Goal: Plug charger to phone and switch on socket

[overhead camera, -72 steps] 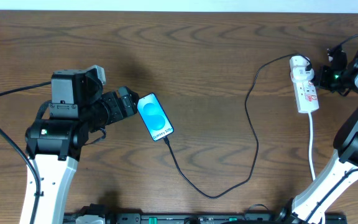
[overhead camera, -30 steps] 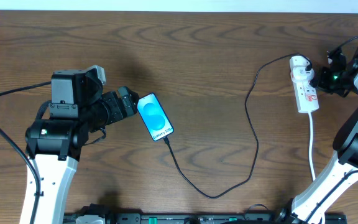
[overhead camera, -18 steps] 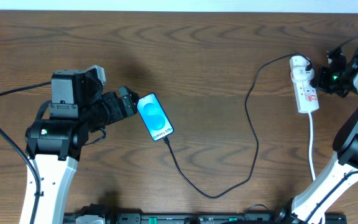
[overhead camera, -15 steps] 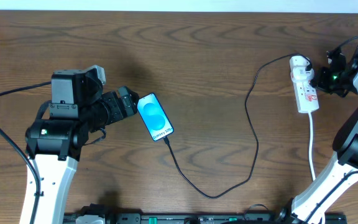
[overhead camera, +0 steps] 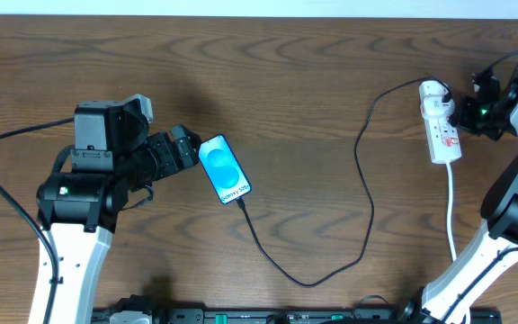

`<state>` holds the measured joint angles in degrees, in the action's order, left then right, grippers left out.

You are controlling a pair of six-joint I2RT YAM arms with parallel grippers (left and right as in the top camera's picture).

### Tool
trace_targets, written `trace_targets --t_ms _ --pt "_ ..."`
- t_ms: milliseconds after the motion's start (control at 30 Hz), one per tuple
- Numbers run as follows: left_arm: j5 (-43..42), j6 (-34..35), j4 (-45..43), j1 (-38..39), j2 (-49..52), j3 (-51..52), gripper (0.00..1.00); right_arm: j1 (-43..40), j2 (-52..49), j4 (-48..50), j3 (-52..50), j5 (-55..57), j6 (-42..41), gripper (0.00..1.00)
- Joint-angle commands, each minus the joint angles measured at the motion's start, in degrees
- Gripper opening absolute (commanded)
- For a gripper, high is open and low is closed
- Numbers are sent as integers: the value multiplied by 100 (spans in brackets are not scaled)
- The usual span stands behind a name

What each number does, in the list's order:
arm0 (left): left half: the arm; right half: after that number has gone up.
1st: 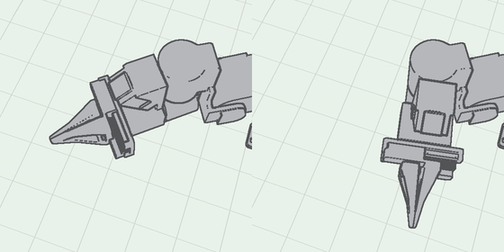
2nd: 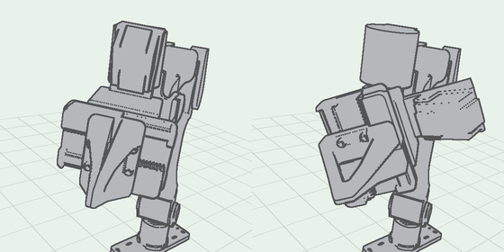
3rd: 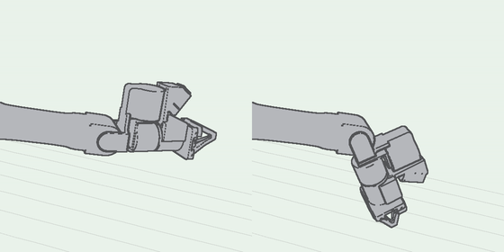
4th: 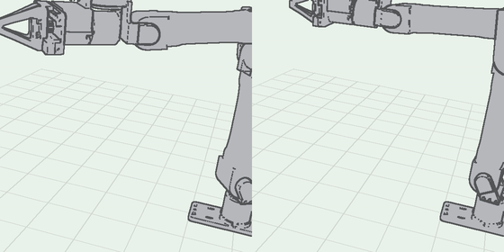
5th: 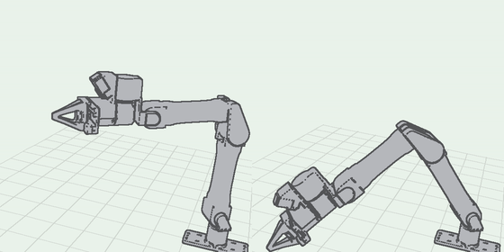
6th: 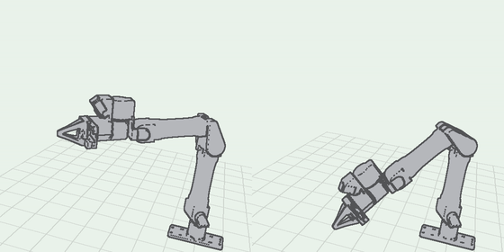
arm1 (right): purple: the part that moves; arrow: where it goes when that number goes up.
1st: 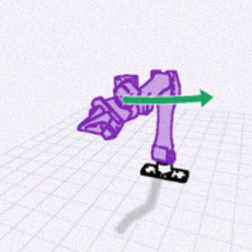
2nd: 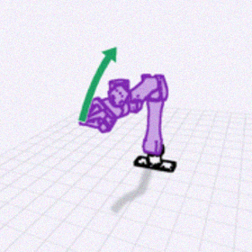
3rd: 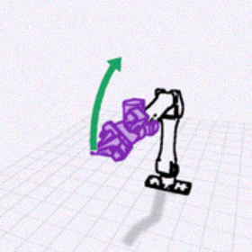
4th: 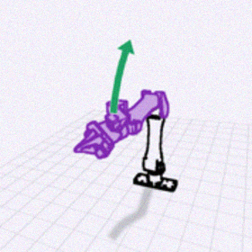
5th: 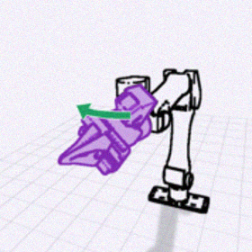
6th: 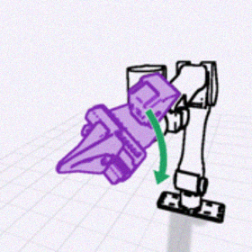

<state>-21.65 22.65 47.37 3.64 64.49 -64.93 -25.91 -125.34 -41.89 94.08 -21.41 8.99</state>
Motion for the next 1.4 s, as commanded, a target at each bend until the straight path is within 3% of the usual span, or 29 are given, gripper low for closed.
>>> trace_targets --t_ms 0,433,767,1367 --pt "52 -13 -9 -7 -39 -105 94 214 256 225 79 -732 -83 1" --pt "50 -11 -7 -7 -39 -105 94 55 682 162 79 -905 -85 1" --pt "52 -11 -7 -7 -39 -105 94 22 667 -133 70 -275 -282 1" --pt "52 -11 -7 -7 -39 -105 94 -315 573 -50 -116 -271 -249 1"
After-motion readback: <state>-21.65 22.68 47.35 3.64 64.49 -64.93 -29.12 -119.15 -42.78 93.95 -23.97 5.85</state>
